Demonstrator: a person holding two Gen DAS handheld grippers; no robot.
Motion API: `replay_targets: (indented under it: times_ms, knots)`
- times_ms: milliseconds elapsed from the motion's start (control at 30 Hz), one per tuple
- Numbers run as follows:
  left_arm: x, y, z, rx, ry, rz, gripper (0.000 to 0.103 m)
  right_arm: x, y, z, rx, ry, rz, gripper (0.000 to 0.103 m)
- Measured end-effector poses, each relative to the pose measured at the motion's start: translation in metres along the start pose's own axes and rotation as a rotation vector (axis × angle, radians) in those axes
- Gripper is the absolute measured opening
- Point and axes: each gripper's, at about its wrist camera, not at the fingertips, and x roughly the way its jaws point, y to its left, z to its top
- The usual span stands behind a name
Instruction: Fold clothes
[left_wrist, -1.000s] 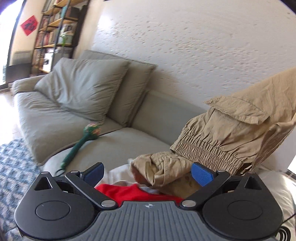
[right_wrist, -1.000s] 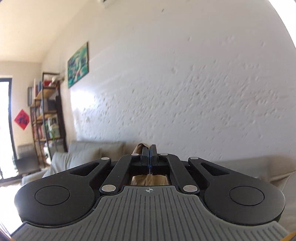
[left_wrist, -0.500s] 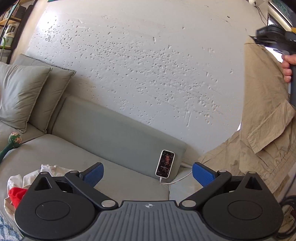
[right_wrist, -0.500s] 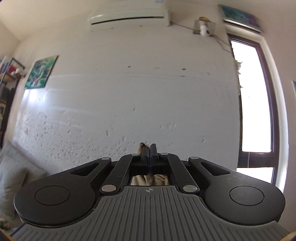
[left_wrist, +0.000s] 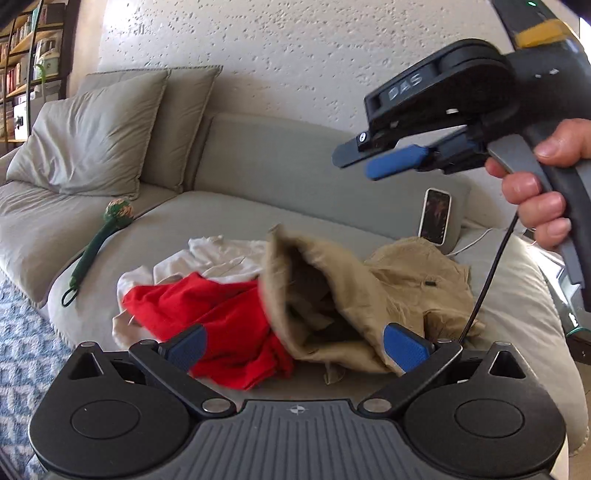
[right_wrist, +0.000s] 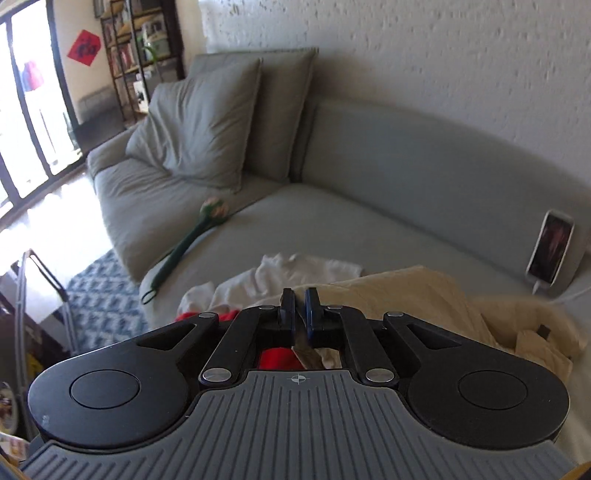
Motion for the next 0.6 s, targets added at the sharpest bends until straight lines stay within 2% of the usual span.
replay_targets:
  times_ms: [67,100,200,400,500,600]
  knots:
    - [0.005,0.002,-0.005,-0.009,0.025,0.009,0.102,0.001,-0.014,-0.014,0.065,-0.012,0.037,0.070]
    - [0.007,0.003,-0.008,-0.014,0.038,0.014,0.102,0.002,-0.021,-0.021,0.098,-0.018,0.056,0.072]
    - [0.015,0.006,-0.016,-0.026,0.075,0.025,0.102,-0.019,-0.042,-0.034,0.141,-0.060,0.036,0.072]
    - [0.048,-0.025,-0.031,0.000,0.155,-0.060,0.101,-0.066,-0.107,-0.083,0.264,-0.144,-0.101,0.072]
    - [0.070,-0.042,-0.041,-0.029,0.197,-0.111,0.096,-0.073,-0.149,-0.128,0.412,-0.141,-0.133,0.072]
    - [0.098,-0.051,-0.053,-0.117,0.270,-0.140,0.089,-0.069,-0.183,-0.174,0.567,-0.135,-0.125,0.069]
